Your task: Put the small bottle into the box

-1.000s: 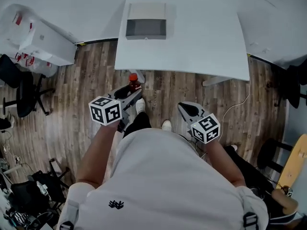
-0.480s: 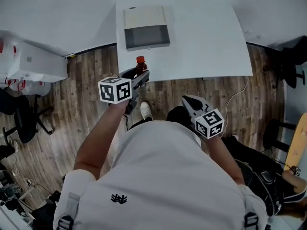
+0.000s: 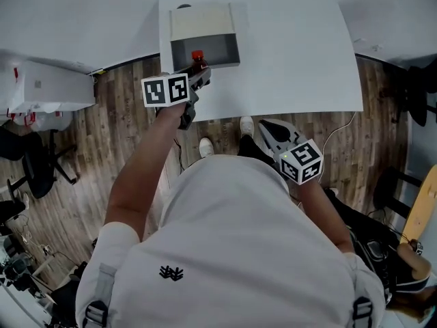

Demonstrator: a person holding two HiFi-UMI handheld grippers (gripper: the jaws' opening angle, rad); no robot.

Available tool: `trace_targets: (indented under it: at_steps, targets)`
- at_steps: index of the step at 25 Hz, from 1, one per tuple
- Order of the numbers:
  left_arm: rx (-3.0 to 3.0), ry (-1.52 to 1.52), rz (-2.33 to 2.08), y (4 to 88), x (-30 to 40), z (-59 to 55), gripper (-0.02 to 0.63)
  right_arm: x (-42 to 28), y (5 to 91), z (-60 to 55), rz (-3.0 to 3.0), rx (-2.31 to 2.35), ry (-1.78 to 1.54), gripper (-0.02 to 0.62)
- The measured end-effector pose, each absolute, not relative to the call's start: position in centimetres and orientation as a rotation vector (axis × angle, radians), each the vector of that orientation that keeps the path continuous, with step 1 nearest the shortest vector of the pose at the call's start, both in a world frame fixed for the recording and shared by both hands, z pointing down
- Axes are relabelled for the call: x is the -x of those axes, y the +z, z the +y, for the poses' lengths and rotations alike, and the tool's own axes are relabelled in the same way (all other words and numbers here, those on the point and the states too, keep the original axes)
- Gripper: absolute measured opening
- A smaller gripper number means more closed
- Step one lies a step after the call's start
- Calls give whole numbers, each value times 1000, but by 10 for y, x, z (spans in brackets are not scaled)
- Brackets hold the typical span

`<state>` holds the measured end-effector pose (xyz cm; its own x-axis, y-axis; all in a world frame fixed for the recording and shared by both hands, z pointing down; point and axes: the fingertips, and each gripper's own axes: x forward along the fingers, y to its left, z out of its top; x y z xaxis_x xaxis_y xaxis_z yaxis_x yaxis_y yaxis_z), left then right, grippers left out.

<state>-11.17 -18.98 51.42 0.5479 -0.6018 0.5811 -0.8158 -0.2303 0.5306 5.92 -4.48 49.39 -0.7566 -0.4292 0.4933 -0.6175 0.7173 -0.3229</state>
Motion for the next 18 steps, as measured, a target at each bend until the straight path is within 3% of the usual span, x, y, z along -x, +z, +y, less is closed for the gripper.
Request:
trace_targets:
  at_steps: [18]
  targets:
    - [-1665,560,-1308,602,121,-271,213,-121,508,-165,-2574,-650,693,6]
